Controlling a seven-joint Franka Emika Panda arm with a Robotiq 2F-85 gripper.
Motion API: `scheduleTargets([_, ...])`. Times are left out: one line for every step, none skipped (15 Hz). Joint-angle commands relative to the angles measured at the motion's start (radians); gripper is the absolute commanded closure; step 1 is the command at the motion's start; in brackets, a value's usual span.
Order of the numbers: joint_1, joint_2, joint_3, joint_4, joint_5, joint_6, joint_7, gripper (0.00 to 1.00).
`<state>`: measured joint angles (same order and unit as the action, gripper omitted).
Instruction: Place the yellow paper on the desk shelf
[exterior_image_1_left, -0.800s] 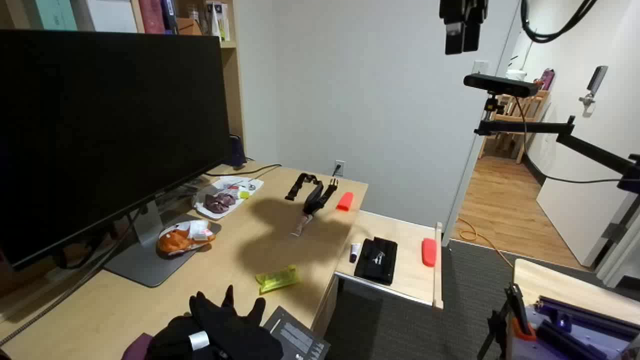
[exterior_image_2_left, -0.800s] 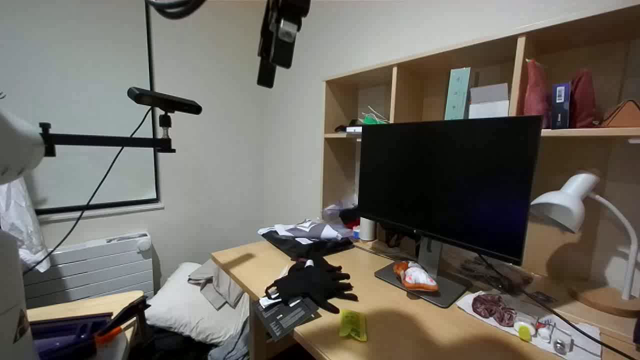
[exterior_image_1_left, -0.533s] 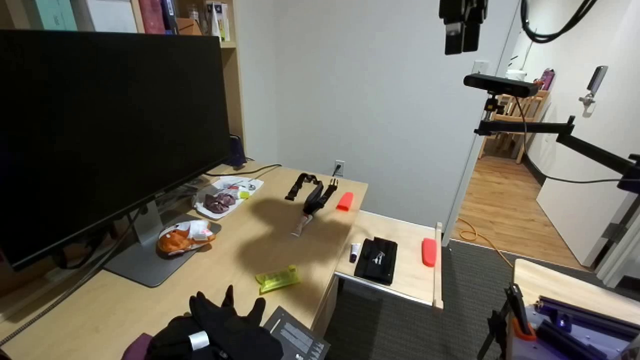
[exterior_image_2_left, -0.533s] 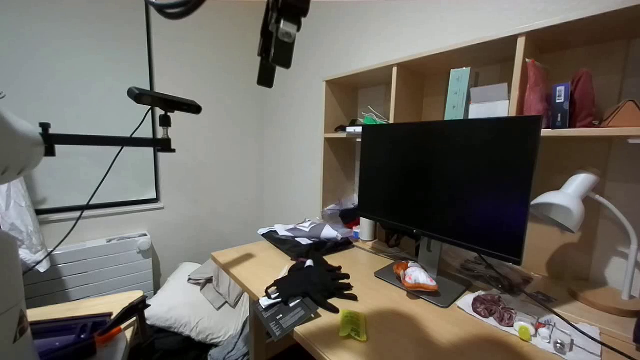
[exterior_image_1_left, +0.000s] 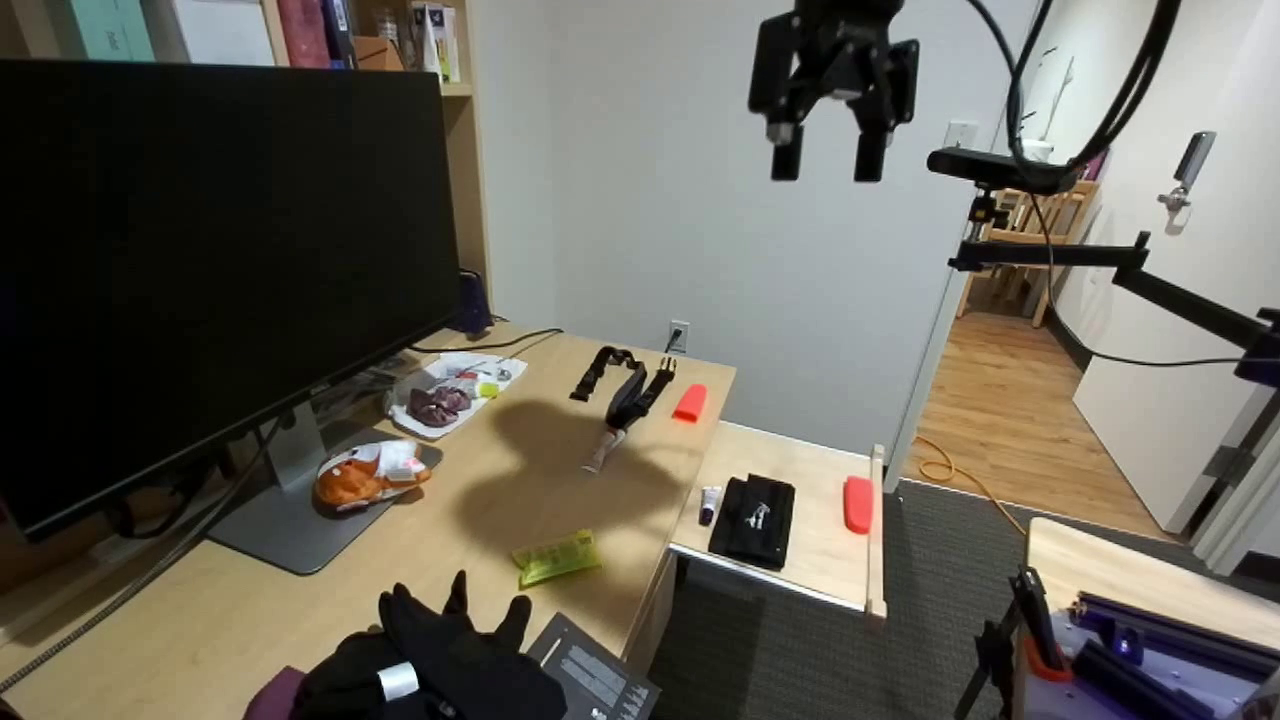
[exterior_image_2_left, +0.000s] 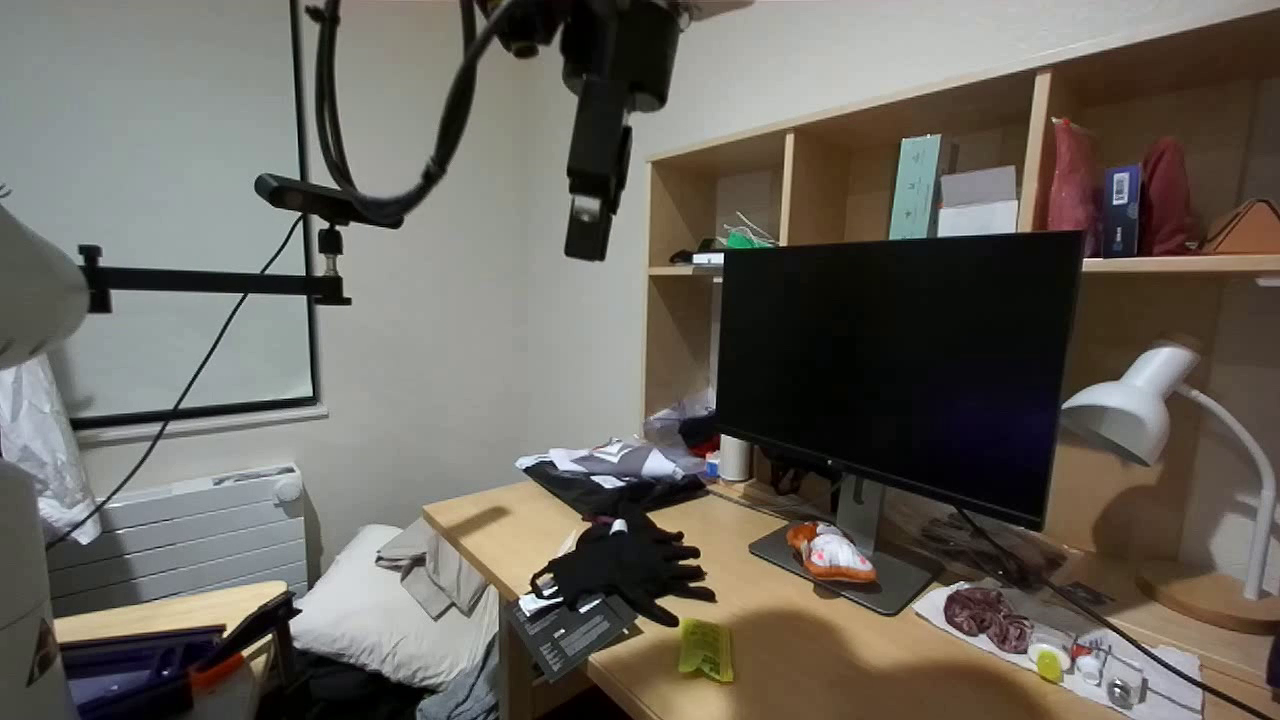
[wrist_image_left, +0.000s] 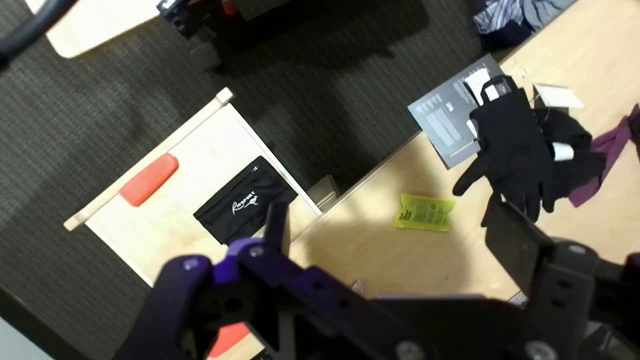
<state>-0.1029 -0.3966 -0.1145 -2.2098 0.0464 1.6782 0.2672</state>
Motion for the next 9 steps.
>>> scheduleTargets([-0.021, 0.073, 0.068, -0.073, 0.042, 0.201, 0.213, 0.00])
scheduleTargets([-0.020, 0.098, 0.085, -0.089, 0.040, 0.256, 0.279, 0.00])
scheduleTargets([-0.017, 0.129, 0.104, -0.108, 0.035, 0.316, 0.350, 0.00])
scheduleTargets([-0.015, 0.158, 0.123, -0.120, 0.024, 0.369, 0.421, 0.00])
scheduleTargets([-0.009, 0.189, 0.140, -0.136, 0.011, 0.429, 0.494, 0.00])
scheduleTargets([-0.002, 0.223, 0.153, -0.140, 0.000, 0.477, 0.556, 0.00])
scheduleTargets([0.007, 0.257, 0.166, -0.147, -0.009, 0.516, 0.615, 0.00])
scheduleTargets([0.017, 0.295, 0.175, -0.151, -0.011, 0.565, 0.675, 0.00])
scheduleTargets([0.025, 0.330, 0.184, -0.152, -0.030, 0.593, 0.736, 0.00])
